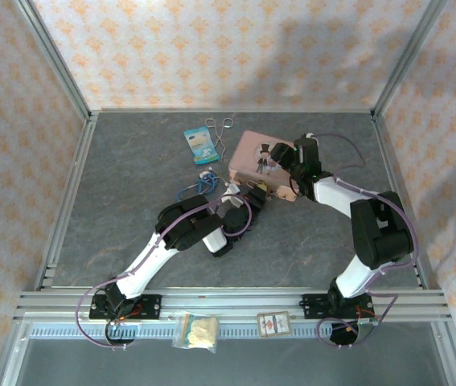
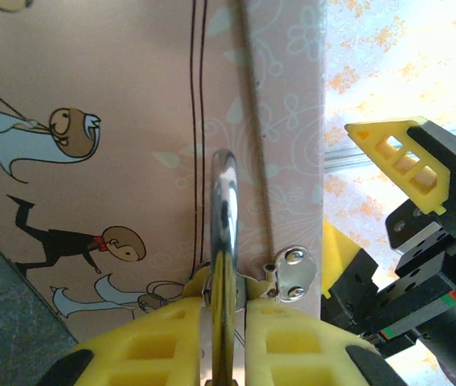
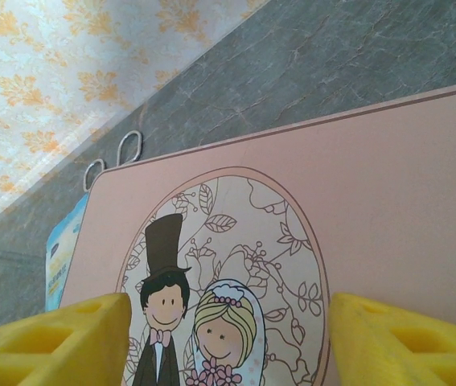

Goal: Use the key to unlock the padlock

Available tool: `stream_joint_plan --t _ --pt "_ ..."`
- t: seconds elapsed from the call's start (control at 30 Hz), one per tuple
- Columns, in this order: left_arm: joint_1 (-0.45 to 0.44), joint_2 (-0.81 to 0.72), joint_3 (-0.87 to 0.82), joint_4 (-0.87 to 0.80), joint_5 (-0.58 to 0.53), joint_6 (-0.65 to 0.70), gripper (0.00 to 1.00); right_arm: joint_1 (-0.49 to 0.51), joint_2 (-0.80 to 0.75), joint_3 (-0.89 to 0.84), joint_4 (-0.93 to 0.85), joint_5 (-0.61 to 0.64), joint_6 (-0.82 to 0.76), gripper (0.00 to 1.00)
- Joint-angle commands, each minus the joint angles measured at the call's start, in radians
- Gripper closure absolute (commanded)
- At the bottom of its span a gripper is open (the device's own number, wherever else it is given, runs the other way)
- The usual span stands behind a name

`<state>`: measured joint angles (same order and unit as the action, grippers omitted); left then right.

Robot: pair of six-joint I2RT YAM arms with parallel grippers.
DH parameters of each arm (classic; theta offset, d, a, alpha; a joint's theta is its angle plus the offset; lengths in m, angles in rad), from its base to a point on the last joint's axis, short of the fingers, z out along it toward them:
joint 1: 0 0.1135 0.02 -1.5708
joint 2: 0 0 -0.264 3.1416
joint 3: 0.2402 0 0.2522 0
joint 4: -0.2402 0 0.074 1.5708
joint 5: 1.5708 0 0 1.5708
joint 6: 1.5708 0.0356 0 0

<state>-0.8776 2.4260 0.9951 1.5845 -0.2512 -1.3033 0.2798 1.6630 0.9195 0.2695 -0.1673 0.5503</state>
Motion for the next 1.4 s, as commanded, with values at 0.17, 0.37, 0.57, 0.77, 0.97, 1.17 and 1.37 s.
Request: stream_joint_plan --t 0.17,0.37,0.57,0.77,0.97,1.17,1.37 --pt "0.014 -0.04 -0.054 0.154 -0.007 0.021 1.0 -0.074 0.047 -0.073 -0.289 0.129 -0.022 0.34" --pt "0.009 -0.064 -0.094 0.07 0.032 -0.002 0.73 -0.064 0.025 -0.086 -0.269 0.114 -0.013 0.33" --pt "0.011 -0.067 -0.107 0.072 0.01 -0.008 0.62 -0.052 0.023 -0.082 -0.261 0.104 -0.013 0.33" --pt "0.018 -0.067 -0.116 0.075 0.011 -0.01 0.6 -0.048 0.023 -0.075 -0.26 0.099 -0.017 0.32" --pt "0.034 -0.063 -0.117 0.073 0.057 -0.023 0.58 -0.046 0.031 -0.064 -0.263 0.091 -0.023 0.32" --pt "0.059 -0.1 -0.151 -0.012 0.158 -0.045 0.64 -0.043 0.034 -0.051 -0.268 0.084 -0.027 0.32" --pt "0.097 -0.111 -0.184 0.024 0.296 -0.037 0.67 -0.041 0.017 -0.043 -0.265 0.05 -0.052 0.32"
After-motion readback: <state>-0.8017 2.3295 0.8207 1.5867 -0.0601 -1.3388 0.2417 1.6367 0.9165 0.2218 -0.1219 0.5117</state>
